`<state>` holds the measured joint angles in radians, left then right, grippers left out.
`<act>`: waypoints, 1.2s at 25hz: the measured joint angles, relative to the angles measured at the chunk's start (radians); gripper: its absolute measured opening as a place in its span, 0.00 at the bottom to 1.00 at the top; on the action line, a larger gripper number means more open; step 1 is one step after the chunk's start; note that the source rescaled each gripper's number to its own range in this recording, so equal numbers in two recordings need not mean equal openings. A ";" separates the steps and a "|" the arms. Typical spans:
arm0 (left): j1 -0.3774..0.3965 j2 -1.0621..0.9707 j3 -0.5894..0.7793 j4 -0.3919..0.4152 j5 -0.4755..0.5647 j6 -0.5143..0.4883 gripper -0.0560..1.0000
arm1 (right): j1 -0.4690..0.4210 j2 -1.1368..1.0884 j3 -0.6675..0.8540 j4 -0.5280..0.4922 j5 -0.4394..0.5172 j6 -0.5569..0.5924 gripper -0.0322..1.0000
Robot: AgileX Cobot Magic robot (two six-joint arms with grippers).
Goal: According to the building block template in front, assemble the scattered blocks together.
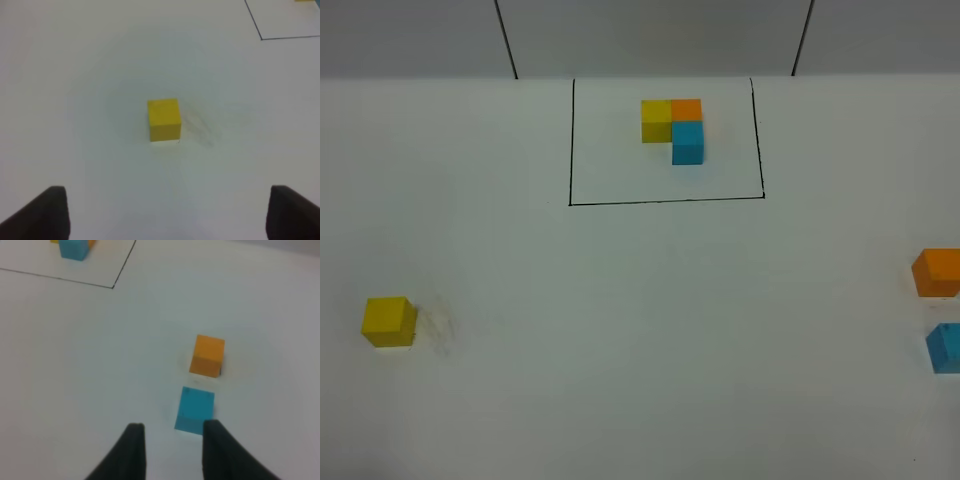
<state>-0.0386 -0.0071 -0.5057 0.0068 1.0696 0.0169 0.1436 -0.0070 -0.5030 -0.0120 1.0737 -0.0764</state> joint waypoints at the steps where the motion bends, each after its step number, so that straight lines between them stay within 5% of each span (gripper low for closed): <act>1: 0.000 0.000 0.000 0.000 0.000 0.000 0.71 | 0.000 0.000 0.000 0.000 0.000 0.000 0.03; 25: 0.000 0.003 0.000 0.000 0.000 -0.005 0.71 | 0.000 0.000 0.000 0.000 0.000 0.000 0.03; 30: 0.000 0.146 -0.040 0.008 -0.017 -0.102 0.71 | 0.000 0.000 0.000 0.000 0.000 0.000 0.03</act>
<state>-0.0386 0.1393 -0.5453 0.0150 1.0527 -0.0848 0.1436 -0.0070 -0.5030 -0.0120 1.0737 -0.0764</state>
